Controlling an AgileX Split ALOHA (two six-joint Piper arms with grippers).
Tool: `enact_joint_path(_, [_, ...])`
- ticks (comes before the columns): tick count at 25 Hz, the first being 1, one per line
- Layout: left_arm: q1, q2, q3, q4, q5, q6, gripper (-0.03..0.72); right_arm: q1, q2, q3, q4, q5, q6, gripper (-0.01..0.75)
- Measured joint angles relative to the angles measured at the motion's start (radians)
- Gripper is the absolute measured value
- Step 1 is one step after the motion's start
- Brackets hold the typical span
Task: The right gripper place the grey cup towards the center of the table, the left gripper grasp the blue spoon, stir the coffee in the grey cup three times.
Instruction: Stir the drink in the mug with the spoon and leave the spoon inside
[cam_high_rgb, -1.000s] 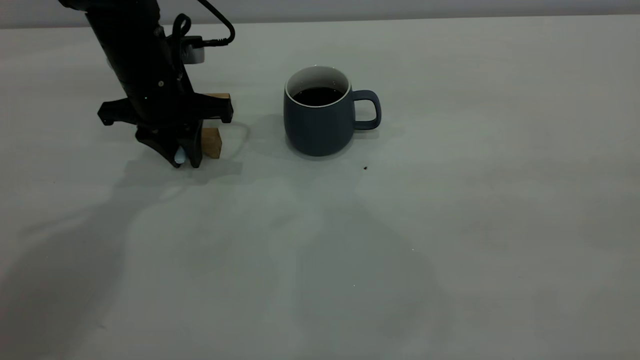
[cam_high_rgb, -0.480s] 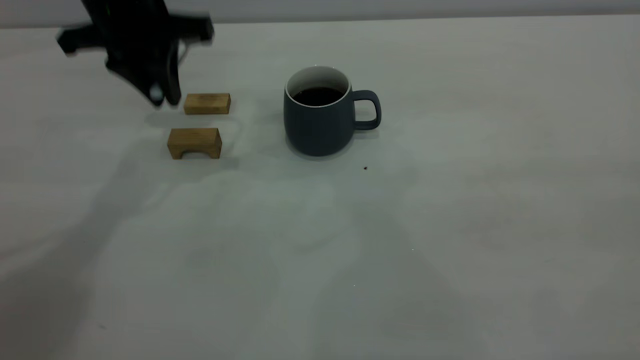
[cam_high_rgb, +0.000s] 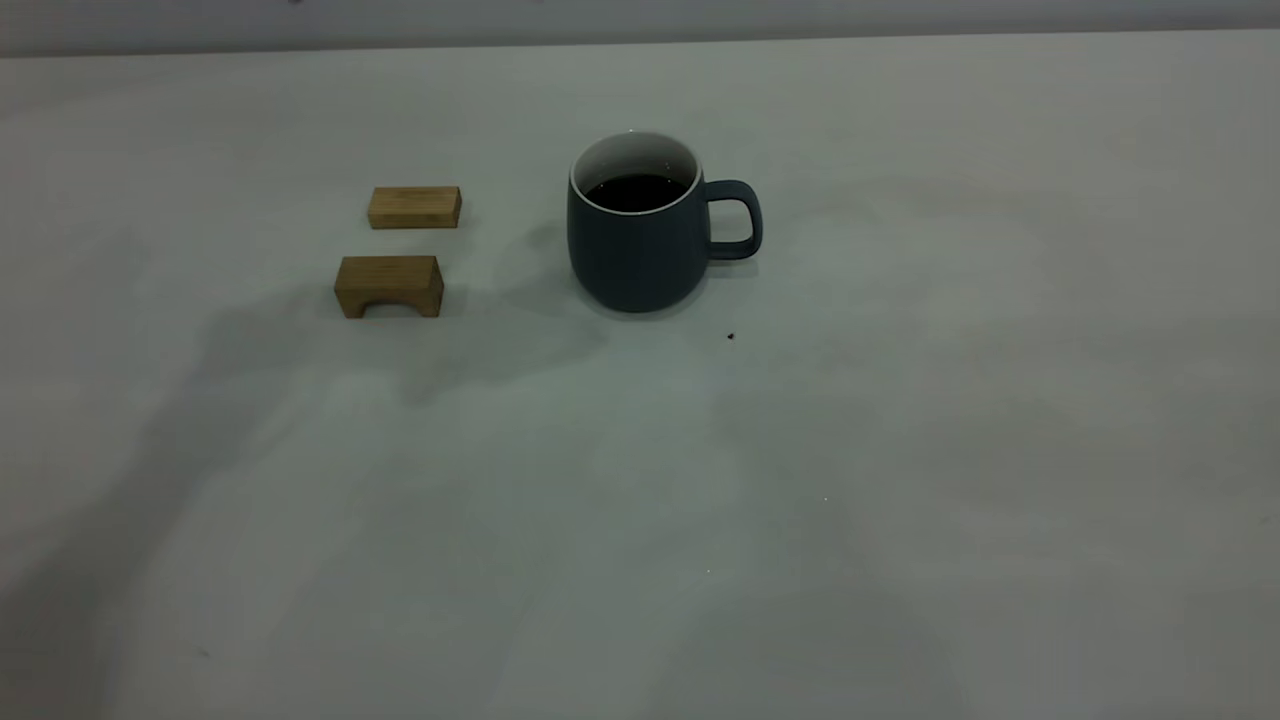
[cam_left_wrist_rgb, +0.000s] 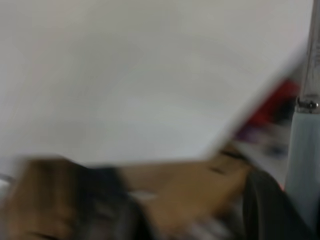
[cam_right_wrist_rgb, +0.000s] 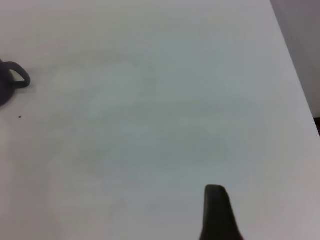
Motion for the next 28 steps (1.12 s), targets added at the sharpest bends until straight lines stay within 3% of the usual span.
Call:
enact_joint_path(3, [0.0,0.0,0.0,-0.186,0.014,-0.005,0.154,0.0,0.0,0.0,0.0,0.0,0.0,0.535])
enact_joint_path(7, [0.001,0.003,0.0,-0.317,0.031,-0.081,0.154,0.0,0.0,0.0,0.0,0.0,0.0,0.535])
enact_joint_path(18, [-0.008,0.105,0.0,-0.463,0.024,-0.609,0.154,0.0,0.0,0.0,0.0,0.0,0.0,0.535])
enact_joint_path(28, [-0.009,0.22,0.0,-0.57,-0.068,-0.64,0.153,0.0,0.0,0.0,0.0,0.0,0.0,0.535])
